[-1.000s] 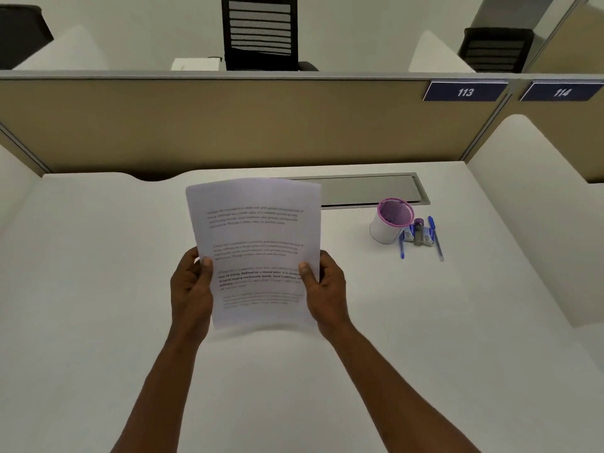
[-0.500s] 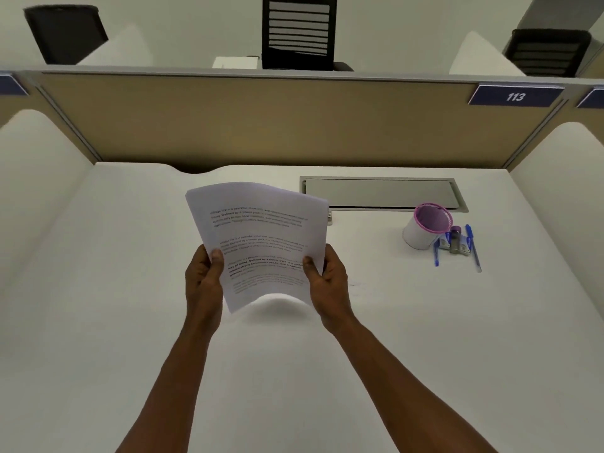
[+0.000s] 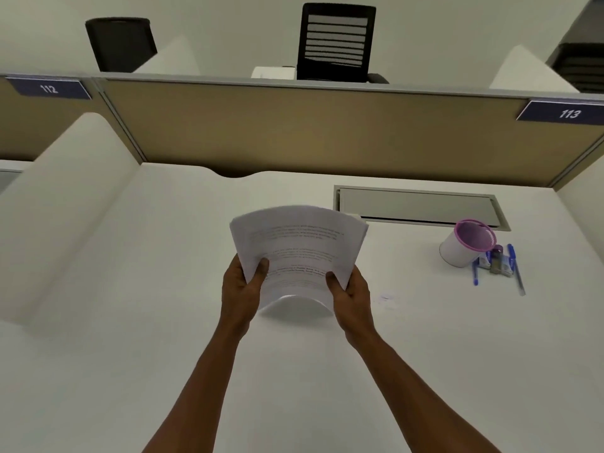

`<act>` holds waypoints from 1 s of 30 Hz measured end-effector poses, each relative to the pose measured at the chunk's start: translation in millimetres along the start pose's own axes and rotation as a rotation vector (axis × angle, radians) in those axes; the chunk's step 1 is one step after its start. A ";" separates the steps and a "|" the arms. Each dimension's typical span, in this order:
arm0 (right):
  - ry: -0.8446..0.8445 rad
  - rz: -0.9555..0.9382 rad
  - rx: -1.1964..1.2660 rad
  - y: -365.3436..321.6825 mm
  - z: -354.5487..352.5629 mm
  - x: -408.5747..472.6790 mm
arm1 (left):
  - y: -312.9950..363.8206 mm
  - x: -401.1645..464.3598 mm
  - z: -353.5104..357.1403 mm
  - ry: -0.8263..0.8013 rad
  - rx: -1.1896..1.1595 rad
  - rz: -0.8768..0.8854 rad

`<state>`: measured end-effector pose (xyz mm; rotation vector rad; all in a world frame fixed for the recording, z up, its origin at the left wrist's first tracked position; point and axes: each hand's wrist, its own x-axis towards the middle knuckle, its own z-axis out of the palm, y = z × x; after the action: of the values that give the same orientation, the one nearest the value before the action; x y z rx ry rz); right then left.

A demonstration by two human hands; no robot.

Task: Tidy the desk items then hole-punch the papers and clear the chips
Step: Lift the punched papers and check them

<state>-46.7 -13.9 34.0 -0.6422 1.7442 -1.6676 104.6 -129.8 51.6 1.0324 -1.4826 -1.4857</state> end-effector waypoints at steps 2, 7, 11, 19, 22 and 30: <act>-0.012 0.010 -0.007 4.0 3.1 -0.8 | 0.7 -1.9 -0.5 -0.032 -0.015 0.003; 0.041 0.016 -0.023 5.3 7.7 1.9 | 1.1 -0.2 -0.6 -0.008 -0.042 0.081; 0.049 0.016 -0.059 5.2 9.2 4.2 | -5.6 -0.7 0.5 0.060 -0.013 0.074; 0.024 -0.021 -0.081 1.0 19.4 3.5 | -10.7 11.1 -11.6 0.066 0.037 0.054; 0.038 -0.014 -0.085 5.8 25.3 2.1 | -14.7 11.8 -13.7 0.044 0.076 0.029; 0.047 -0.022 -0.111 6.9 34.3 2.4 | -24.1 24.3 -21.6 0.049 0.171 0.028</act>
<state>-22.7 -38.5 27.0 -0.6798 1.8799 -1.6206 116.2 -159.9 27.4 1.1361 -1.6041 -1.3221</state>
